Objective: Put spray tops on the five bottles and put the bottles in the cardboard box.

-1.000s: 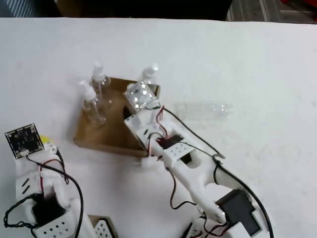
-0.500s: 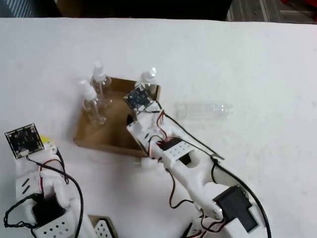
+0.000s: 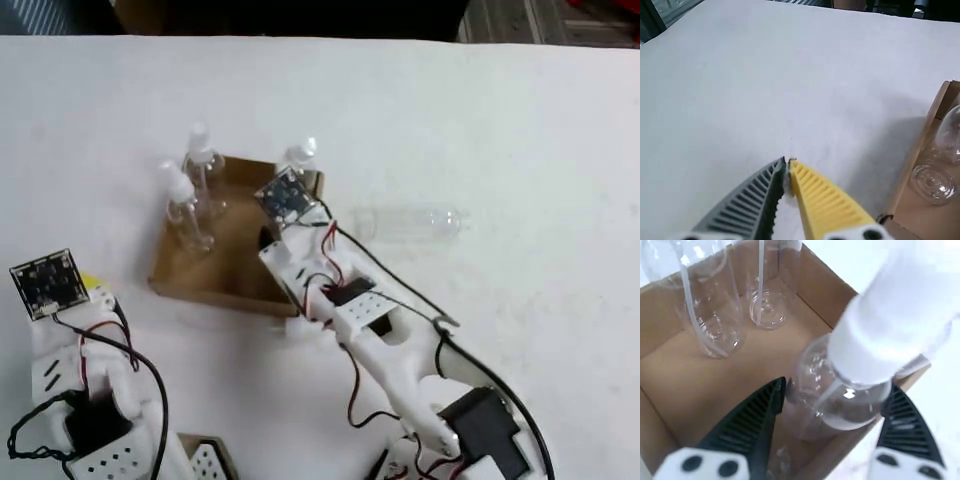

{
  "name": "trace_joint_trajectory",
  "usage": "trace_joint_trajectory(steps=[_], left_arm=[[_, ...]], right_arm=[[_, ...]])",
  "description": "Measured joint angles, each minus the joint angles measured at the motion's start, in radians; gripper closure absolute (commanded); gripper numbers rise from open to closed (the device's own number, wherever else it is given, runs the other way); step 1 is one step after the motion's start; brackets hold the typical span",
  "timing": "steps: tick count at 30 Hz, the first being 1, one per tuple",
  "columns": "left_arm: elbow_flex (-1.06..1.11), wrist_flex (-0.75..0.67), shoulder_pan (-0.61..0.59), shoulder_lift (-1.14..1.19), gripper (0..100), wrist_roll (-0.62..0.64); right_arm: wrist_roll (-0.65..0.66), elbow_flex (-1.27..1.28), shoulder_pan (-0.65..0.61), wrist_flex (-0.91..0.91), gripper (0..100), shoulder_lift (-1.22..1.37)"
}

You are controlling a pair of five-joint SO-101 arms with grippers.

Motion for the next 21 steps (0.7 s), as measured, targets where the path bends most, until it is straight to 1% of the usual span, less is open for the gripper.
trace_joint_trajectory(steps=[3, 7, 21], left_arm=[[0.000, 0.000, 0.000, 0.000, 98, 0.000], [0.000, 0.000, 0.000, 0.000, 98, 0.000], [0.000, 0.000, 0.000, 0.000, 98, 0.000]], right_arm=[[0.000, 0.000, 0.000, 0.003, 73.6, -0.008], [0.000, 0.000, 0.000, 0.012, 68.8, -0.008], [0.000, 0.002, 0.000, 0.021, 68.4, -0.037]])
